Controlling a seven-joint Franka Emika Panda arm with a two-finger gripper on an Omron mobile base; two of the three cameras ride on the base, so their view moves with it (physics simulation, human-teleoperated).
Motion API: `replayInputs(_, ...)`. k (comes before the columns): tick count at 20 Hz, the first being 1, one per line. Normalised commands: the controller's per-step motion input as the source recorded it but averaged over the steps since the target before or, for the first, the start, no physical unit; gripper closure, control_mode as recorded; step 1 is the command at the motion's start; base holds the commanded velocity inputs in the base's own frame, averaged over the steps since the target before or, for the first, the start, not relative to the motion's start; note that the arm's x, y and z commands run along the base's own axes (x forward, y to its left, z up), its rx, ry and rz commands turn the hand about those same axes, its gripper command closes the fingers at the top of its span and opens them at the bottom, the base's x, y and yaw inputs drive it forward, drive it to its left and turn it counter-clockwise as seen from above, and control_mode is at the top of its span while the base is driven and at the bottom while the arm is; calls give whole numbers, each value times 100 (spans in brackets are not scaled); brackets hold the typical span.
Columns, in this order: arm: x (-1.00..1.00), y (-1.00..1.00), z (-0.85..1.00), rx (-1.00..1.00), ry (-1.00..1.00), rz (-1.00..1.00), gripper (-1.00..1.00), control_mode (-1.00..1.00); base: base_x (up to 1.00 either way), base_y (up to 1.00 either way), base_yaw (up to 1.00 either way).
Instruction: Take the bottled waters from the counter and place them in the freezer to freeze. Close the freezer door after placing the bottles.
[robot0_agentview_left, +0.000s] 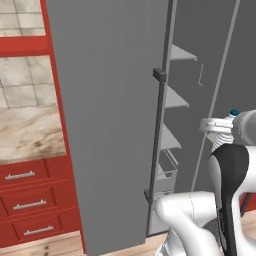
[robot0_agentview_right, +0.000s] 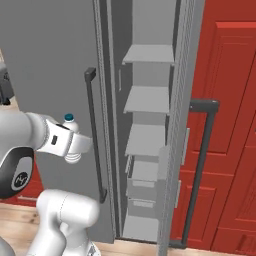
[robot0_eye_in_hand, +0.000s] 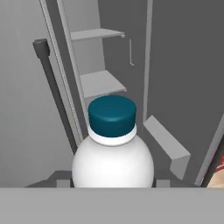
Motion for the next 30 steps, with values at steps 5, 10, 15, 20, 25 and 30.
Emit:
replayInputs(5, 0, 0, 0, 0, 0, 0, 100, 100, 6, -13, -21)
replayInputs(10, 0, 0, 0, 0, 0, 0, 100, 100, 15, -3, -22)
replayInputs(15, 0, 0, 0, 0, 0, 0, 100, 100, 33, -17, -19)
replayInputs(20, 0, 0, 0, 0, 0, 0, 100, 100, 27, 0, -2)
replayInputs(25, 0, 0, 0, 0, 0, 0, 100, 100, 27, 0, 0)
replayInputs(30, 0, 0, 0, 0, 0, 0, 100, 100, 32, -11, 5)
